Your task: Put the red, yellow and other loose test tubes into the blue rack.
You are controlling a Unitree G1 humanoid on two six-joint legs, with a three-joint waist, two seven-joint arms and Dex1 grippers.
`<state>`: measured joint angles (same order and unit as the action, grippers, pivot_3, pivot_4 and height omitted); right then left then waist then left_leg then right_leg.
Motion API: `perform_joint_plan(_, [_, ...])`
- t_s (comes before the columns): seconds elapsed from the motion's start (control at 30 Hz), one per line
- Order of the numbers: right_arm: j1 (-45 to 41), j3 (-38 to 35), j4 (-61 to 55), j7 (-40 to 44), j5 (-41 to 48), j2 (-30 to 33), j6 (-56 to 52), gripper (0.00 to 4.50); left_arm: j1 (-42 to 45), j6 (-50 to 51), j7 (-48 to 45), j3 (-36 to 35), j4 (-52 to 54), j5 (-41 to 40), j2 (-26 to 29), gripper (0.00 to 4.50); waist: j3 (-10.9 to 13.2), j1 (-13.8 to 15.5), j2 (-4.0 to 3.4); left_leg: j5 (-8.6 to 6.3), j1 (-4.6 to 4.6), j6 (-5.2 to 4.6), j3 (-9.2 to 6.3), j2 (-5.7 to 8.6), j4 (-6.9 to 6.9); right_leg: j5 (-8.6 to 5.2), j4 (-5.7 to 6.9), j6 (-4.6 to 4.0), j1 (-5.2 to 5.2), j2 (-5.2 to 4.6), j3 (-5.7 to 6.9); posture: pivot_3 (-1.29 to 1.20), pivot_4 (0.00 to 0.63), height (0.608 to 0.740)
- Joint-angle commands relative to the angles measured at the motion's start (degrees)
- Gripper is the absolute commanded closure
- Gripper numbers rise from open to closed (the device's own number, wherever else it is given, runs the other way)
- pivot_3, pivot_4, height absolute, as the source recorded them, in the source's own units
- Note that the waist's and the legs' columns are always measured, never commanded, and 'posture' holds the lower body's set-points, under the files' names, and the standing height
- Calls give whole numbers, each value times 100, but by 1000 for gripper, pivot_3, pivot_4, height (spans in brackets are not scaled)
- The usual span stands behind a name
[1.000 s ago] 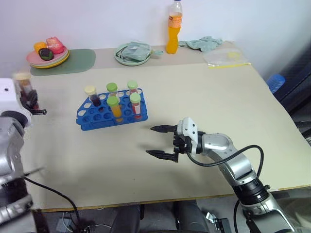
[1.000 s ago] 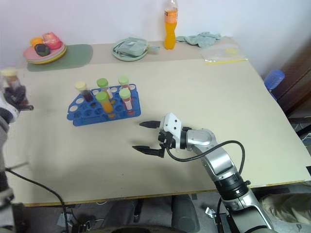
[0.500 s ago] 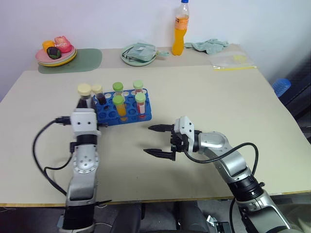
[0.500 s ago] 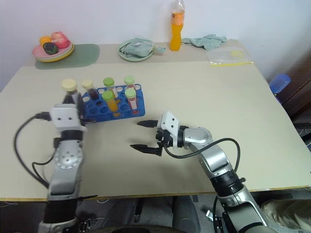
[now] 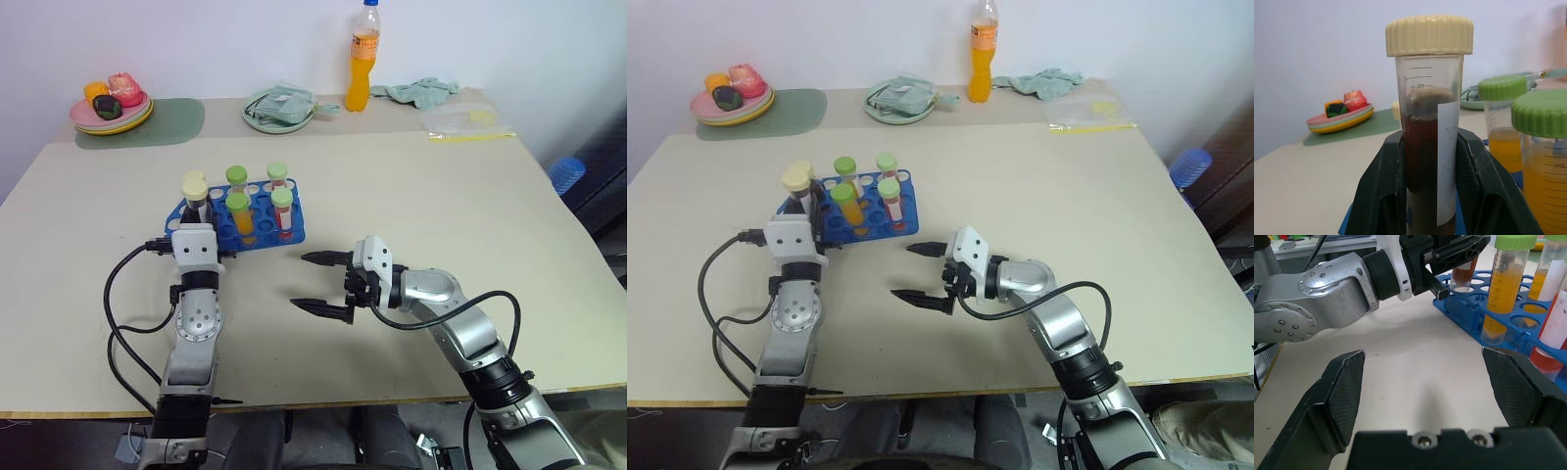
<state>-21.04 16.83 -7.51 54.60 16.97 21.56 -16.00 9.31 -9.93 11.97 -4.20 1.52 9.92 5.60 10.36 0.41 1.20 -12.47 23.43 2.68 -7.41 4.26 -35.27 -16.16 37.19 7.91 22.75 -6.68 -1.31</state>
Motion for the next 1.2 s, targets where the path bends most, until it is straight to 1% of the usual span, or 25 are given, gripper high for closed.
perform_joint_plan(0.03, [-51, -93, -170, 5, 45, 4, 52, 264, 44, -82, -51, -63, -96, -97, -1, 3736, 0, 2, 0, 0, 0, 0, 0, 0, 0, 0, 0, 0, 0, 0, 0, 0, 150, 740])
perform_joint_plan(0.27, [-75, -80, -153, 37, 64, 4, 41, 264, 191, -67, -65, -153, -384, -342, -90, 3736, 0, 4, 0, 0, -1, 0, -1, 0, 0, 0, 0, 0, -1, 0, 1, 0, 150, 740])
perform_joint_plan(0.47, [-60, -93, -174, 38, 70, 11, 12, 264, 239, -115, -139, -155, -466, -390, -120, 3736, 0, -2, 0, 0, 0, 0, -2, 0, -1, 0, 0, 0, 0, 1, 3, 0, 150, 740])
perform_joint_plan(0.53, [-50, -100, -187, 32, 73, 15, 7, 264, 222, -116, -134, -140, -446, -344, -118, 2681, 0, -1, 0, 0, 0, 0, -2, 1, -1, 0, -1, 0, -1, 0, 2, 0, 150, 740])
perform_joint_plan(0.57, [-43, -106, -193, 28, 73, 19, 7, 264, 204, -118, -153, -144, -422, -374, -138, 2277, 0, 0, 0, 0, 0, 0, -2, 1, -1, 0, -1, 0, -1, 0, 3, 0, 150, 740])
perform_joint_plan(0.6, [-40, -110, -197, 26, 74, 23, 7, 264, 192, -118, -163, -150, -405, -395, -154, 1733, 0, 0, 0, 0, 0, 0, -2, 0, -1, 0, -1, 0, -1, 0, 3, 0, 150, 740])
perform_joint_plan(0.63, [-50, -133, -196, -8, 55, 20, 35, 264, 141, -112, -180, -174, -282, -427, -158, 1286, 0, 0, 0, 0, 0, 0, -2, 0, 0, 0, -1, 0, -1, 0, 3, 0, 150, 740])
perform_joint_plan(0.67, [-65, -160, -196, -31, 47, 23, 49, 264, 90, -108, -200, -210, -149, -487, -166, 679, 0, -6, 0, 0, 0, 0, -3, 1, 0, 0, -1, 0, -1, 0, 3, 0, 150, 740])
perform_joint_plan(0.7, [-81, -186, -204, -41, 54, 34, 48, 264, 37, -111, -234, -253, -13, -585, -176, 234, 0, -11, 0, 0, 0, 0, -2, 0, 0, 0, -1, 0, 0, 0, 2, 0, 150, 740])
perform_joint_plan(0.8, [-85, -279, -263, 10, 119, 113, 24, 264, -90, -42, -265, -300, 271, -730, -219, 234, 0, -9, 0, 0, 0, 0, -4, -1, 1, 0, -1, 0, 0, 1, 2, 0, 150, 740])
perform_joint_plan(0.83, [-94, -346, -357, 6, 165, 160, -37, 264, -245, 61, -386, -412, 539, -905, -148, 234, 0, -6, 0, 0, 0, 0, -4, -1, 1, 0, -1, 0, 0, 1, 3, 0, 150, 740])
perform_joint_plan(0.9, [-86, -489, -501, -7, 236, 283, -141, 264, -547, 269, -627, -606, 1015, -1203, 10, 234, 0, -44, -1, 0, 0, 0, -4, -2, 1, 0, -2, 0, 0, 1, 1, 0, 150, 740])
perform_joint_plan(1.0, [-4, -854, -635, -114, 384, 527, -375, 264, -1133, 779, -1242, -872, 1732, -1725, 477, 234, 0, -94, -1, -1, 1, -1, -9, -6, 5, -2, -3, -1, 3, 4, -1, 0, 150, 740])
perform_joint_plan(1.07, [64, -1194, -640, -220, 482, 733, -553, 264, -1594, 1225, -1833, -1195, 2092, -2239, 987, 234, 0, -106, -2, -1, 0, -2, -9, -7, 6, -2, -4, -2, 2, 4, -2, 0, 150, 740])
perform_joint_plan(1.13, [170, -1607, -485, -318, 474, 1040, -617, 264, -2159, 1678, -2540, -1739, 2255, -2710, 1700, 234, 1, -108, -3, -2, 0, -4, -8, -8, 9, -3, -6, -3, 1, 4, -1, 0, 150, 740])
perform_joint_plan(1.2, [294, -1945, -224, -327, 411, 1357, -531, 264, -2551, 1940, -2933, -2195, 2335, -3026, 2166, 234, 3, -106, -7, -4, 0, -6, -5, -10, 11, -5, -6, -7, 2, 3, -1, 0, 150, 740])
